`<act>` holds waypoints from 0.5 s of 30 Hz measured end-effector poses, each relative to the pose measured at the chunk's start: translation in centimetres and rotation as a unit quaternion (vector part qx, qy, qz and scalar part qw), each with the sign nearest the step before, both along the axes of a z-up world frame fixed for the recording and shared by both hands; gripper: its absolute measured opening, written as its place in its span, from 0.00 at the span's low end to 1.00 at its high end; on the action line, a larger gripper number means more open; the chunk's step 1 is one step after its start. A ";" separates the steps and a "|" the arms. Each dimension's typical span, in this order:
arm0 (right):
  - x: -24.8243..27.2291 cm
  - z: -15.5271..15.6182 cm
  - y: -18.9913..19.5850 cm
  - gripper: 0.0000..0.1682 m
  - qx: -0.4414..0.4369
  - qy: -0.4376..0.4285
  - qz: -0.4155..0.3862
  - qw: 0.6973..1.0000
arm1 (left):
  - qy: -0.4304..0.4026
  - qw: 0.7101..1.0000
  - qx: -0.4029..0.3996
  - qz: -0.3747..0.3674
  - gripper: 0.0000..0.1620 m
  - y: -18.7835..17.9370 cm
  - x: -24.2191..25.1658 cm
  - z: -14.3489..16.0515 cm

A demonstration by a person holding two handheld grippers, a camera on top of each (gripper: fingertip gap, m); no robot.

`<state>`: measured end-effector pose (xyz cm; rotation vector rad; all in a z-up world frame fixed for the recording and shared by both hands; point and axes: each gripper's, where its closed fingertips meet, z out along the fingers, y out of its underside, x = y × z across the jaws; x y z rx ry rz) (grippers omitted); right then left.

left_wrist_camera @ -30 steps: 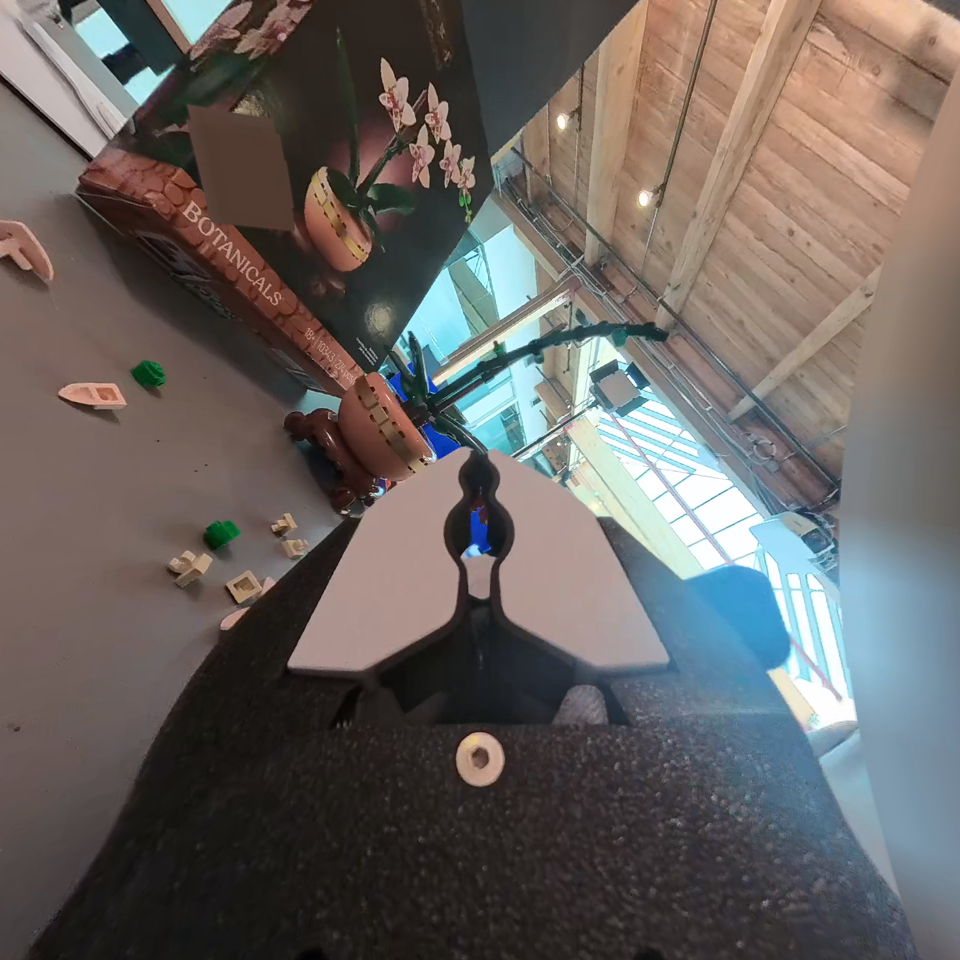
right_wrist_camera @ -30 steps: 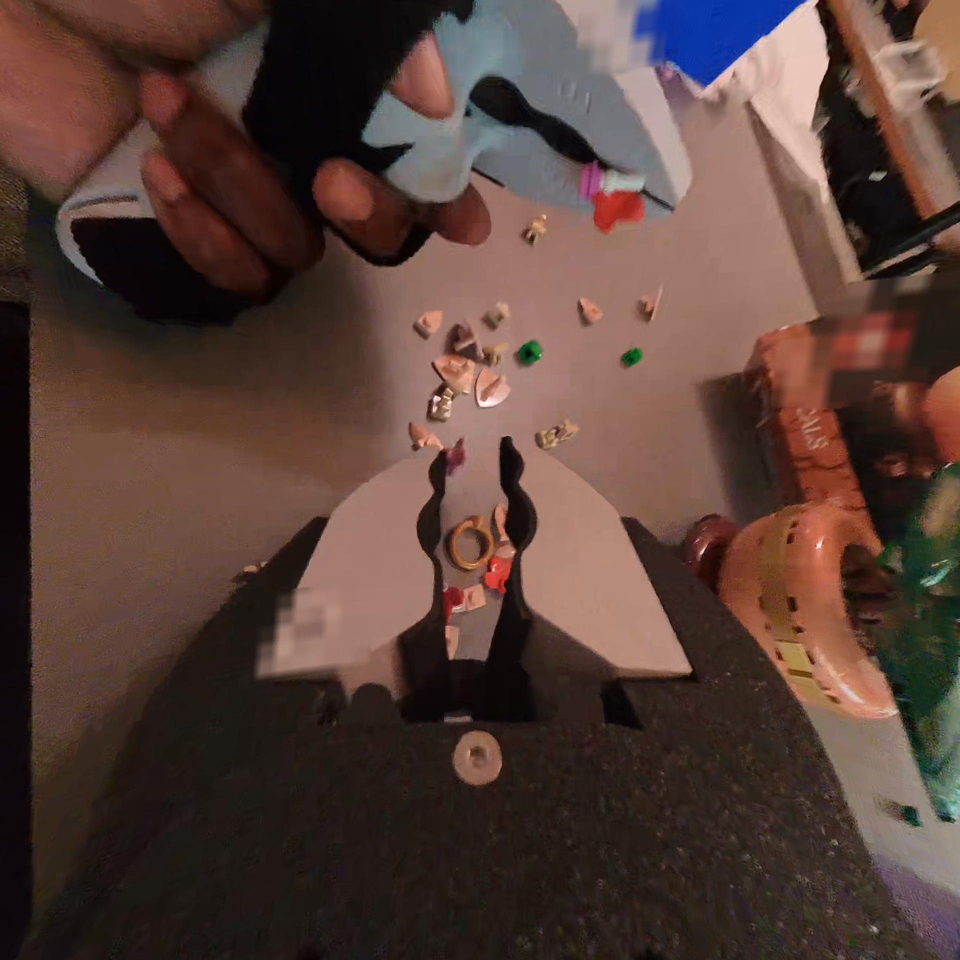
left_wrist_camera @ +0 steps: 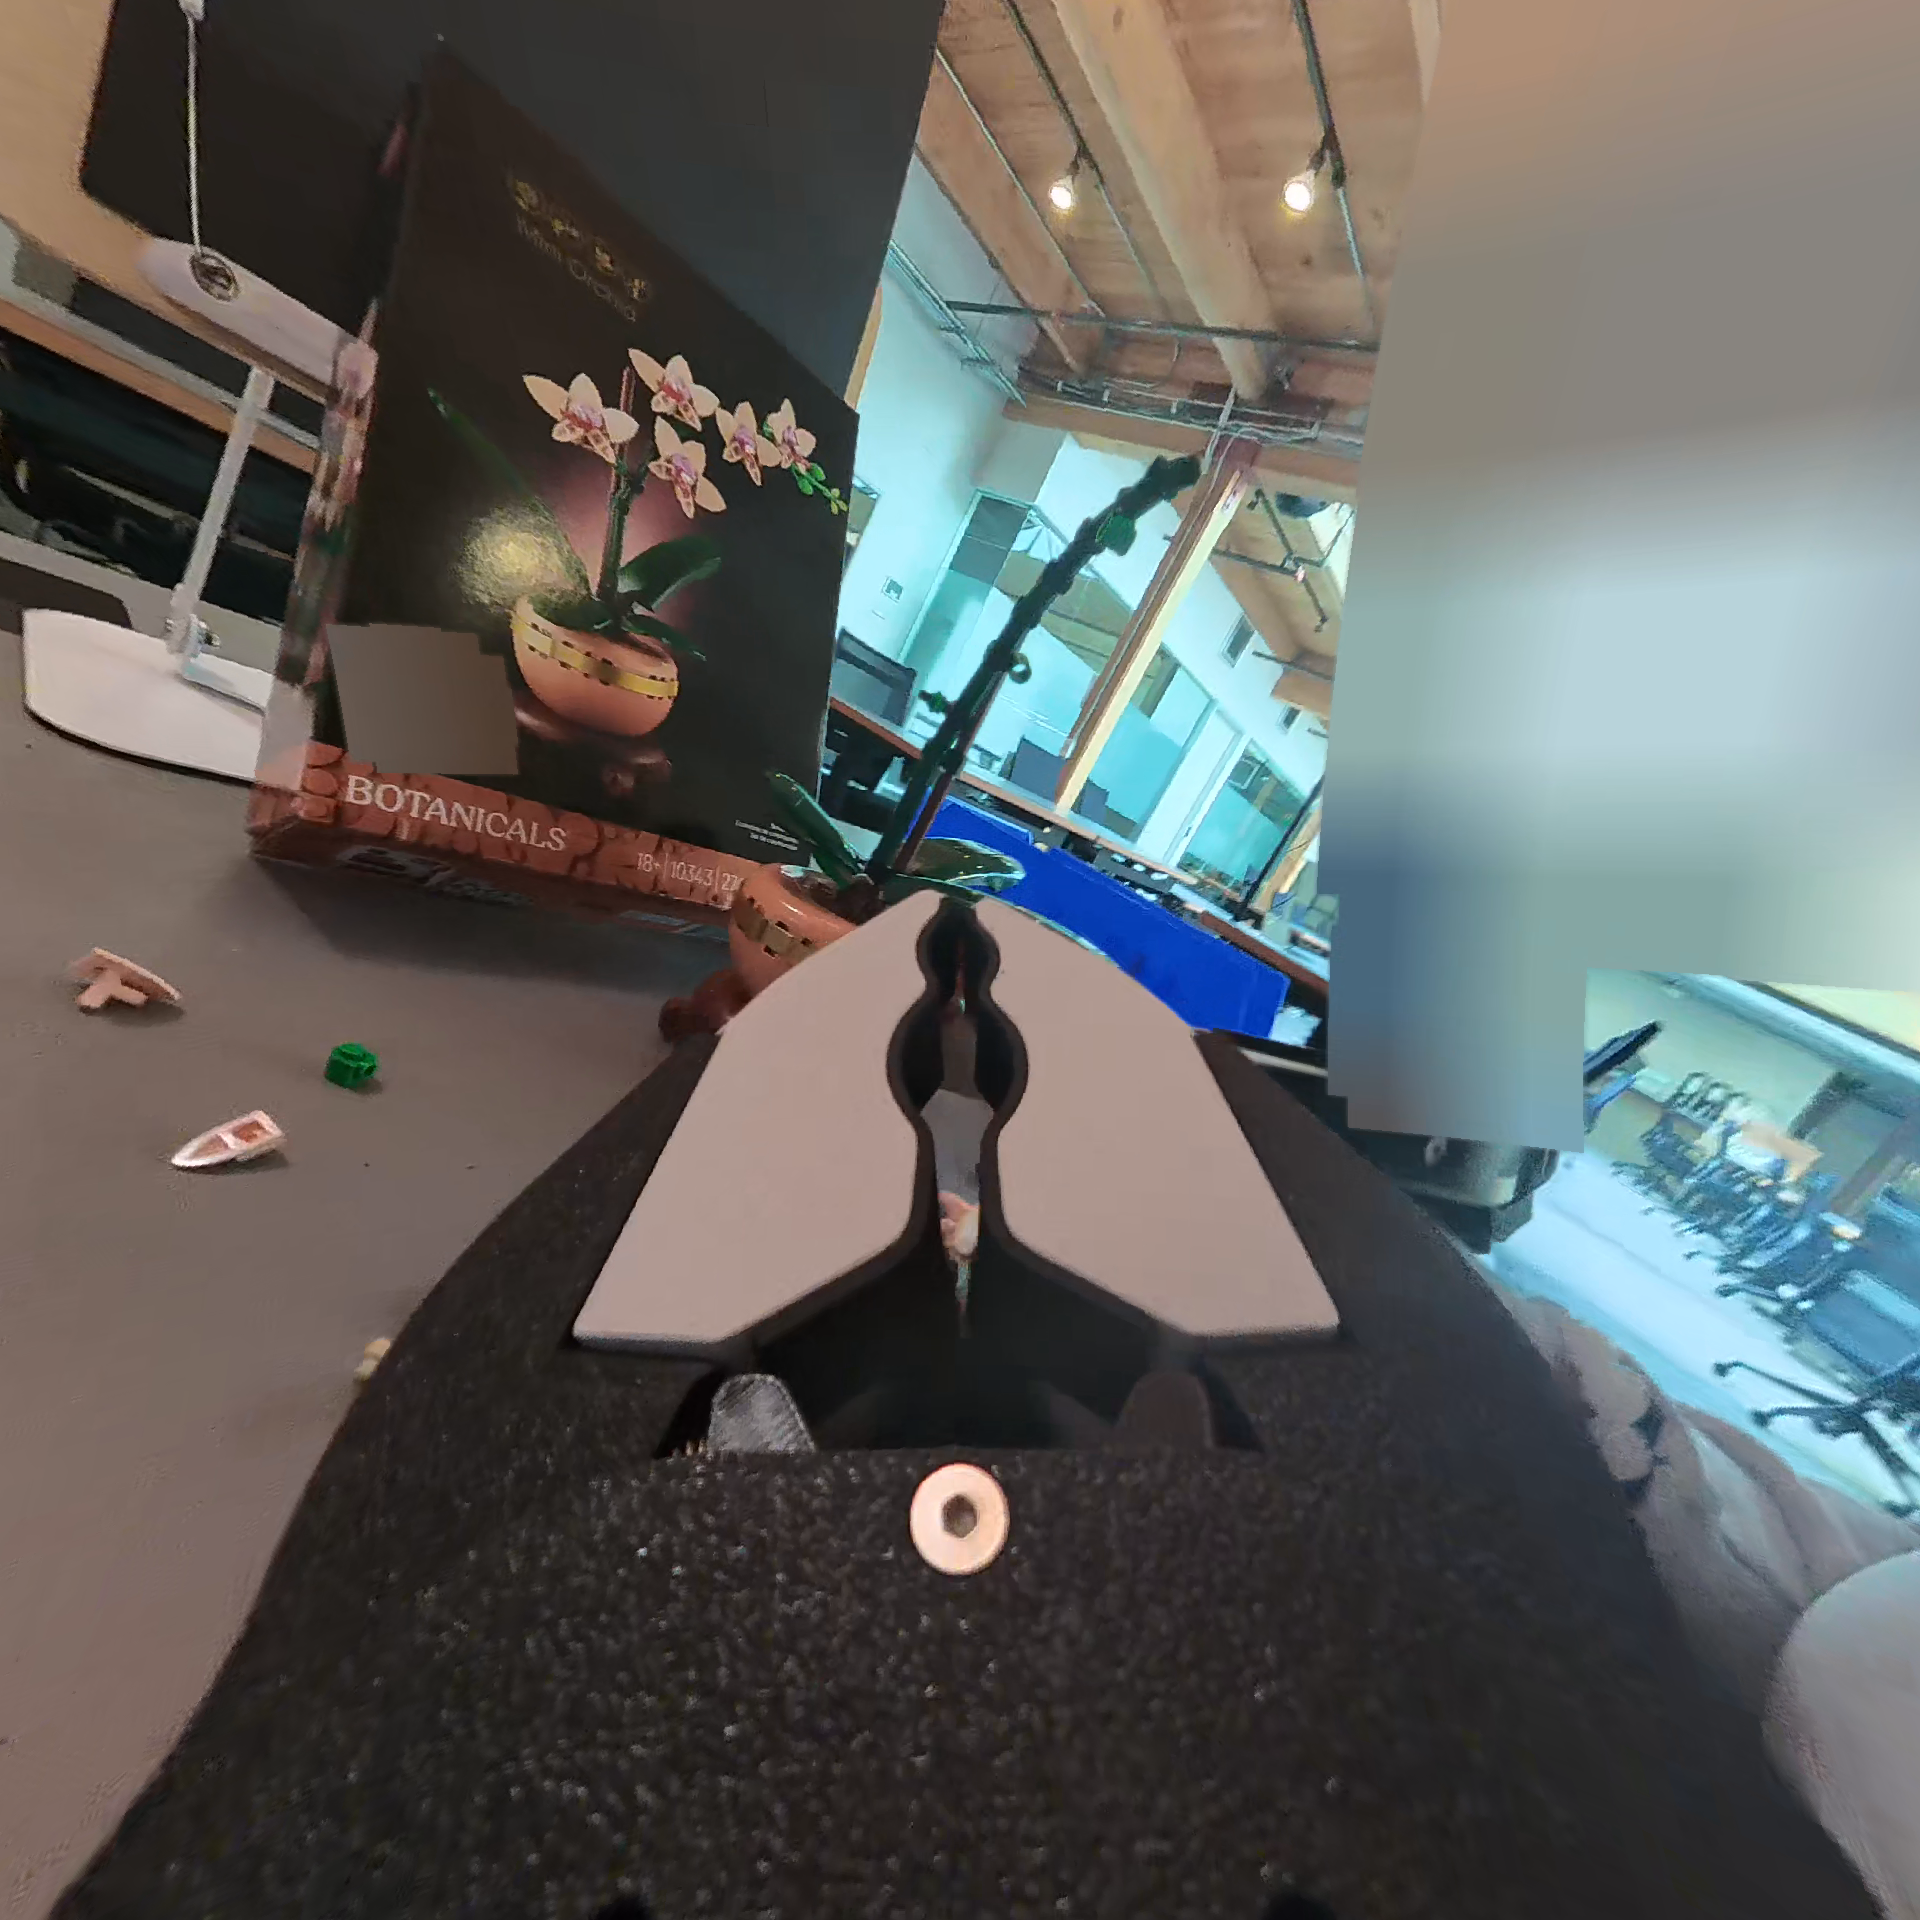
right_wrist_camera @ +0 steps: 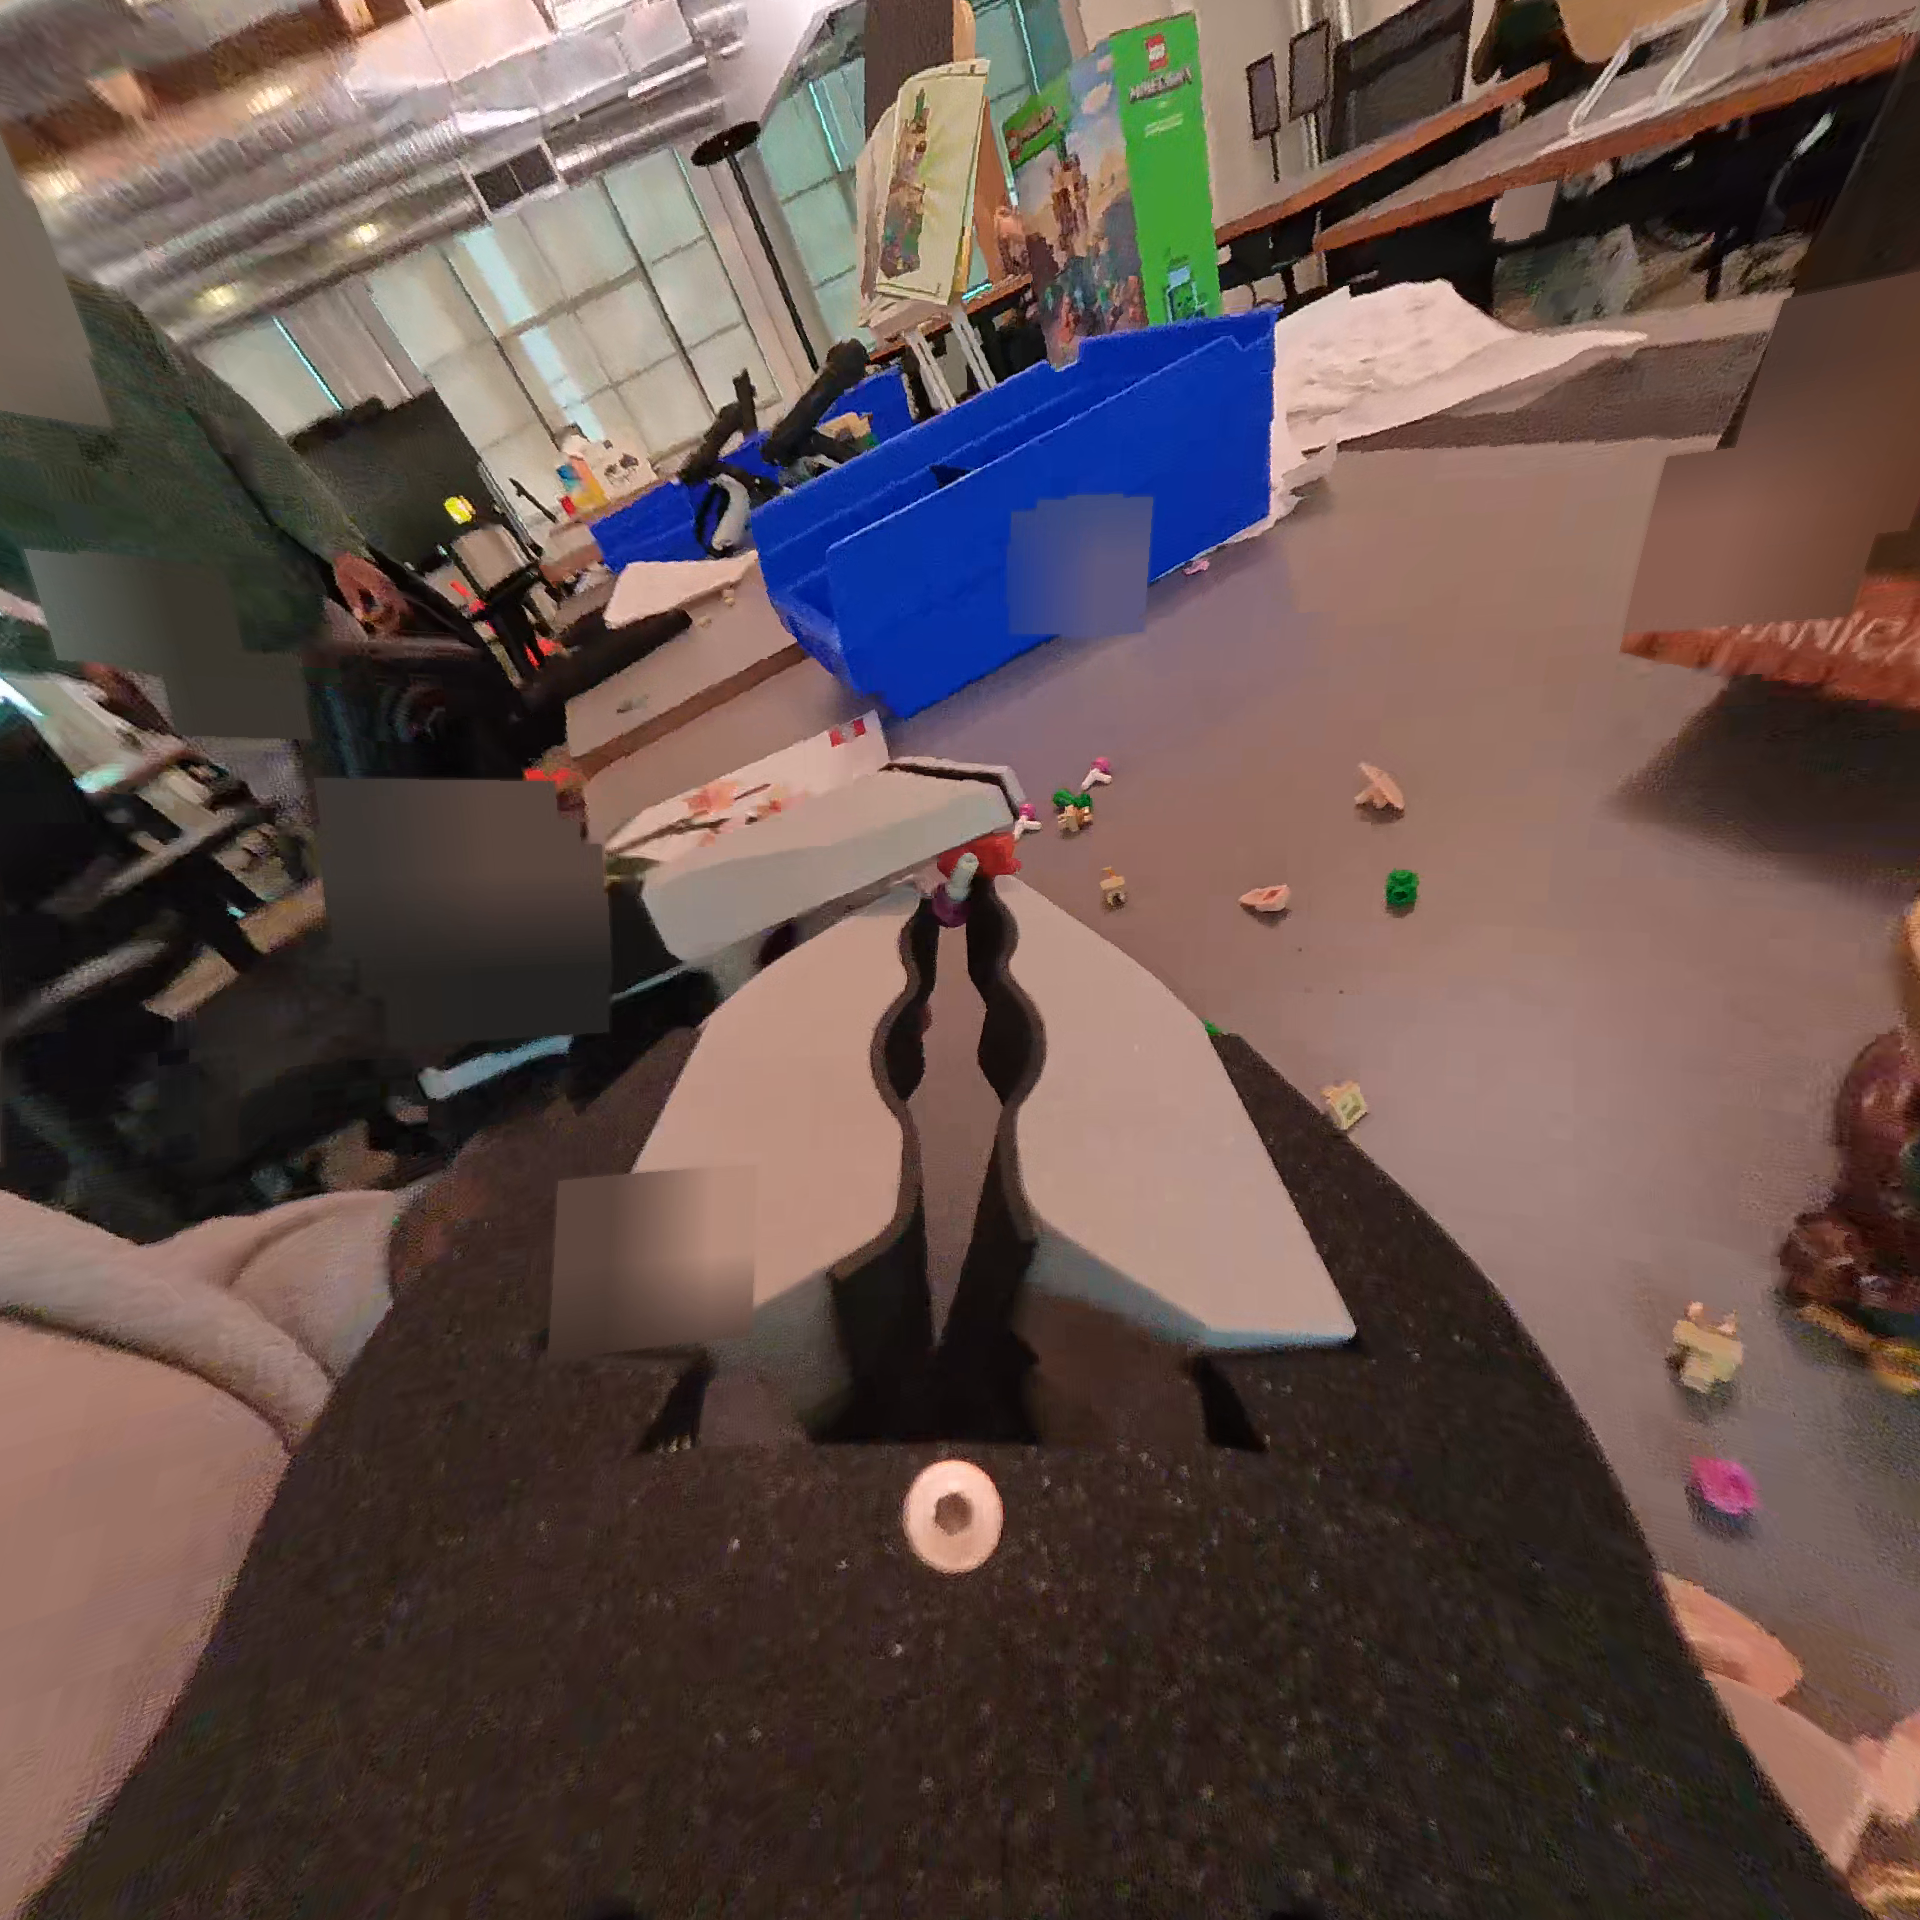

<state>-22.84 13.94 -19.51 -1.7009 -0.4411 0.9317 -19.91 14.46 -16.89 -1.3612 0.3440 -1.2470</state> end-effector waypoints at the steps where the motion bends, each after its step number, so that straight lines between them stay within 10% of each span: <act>1: 0.2 0.0 0.0 0.03 0.029 -0.039 -0.010 0.999 | -0.009 1.000 -0.009 -0.005 0.00 0.0 0.0 0.1; 4: 1.0 0.8 -0.1 0.03 0.109 -0.127 -0.052 0.985 | -0.033 0.999 -0.012 -0.015 0.00 -0.1 -0.2 0.9; 12: 3.7 4.7 -1.3 0.00 0.118 0.126 -0.037 0.984 | -0.022 0.998 -0.063 -0.019 0.00 0.6 -0.3 -0.7; 15: 4.9 3.1 -0.1 0.00 0.101 0.052 -0.062 0.992 | -0.048 0.995 -0.080 -0.047 0.00 -0.2 -0.3 -0.2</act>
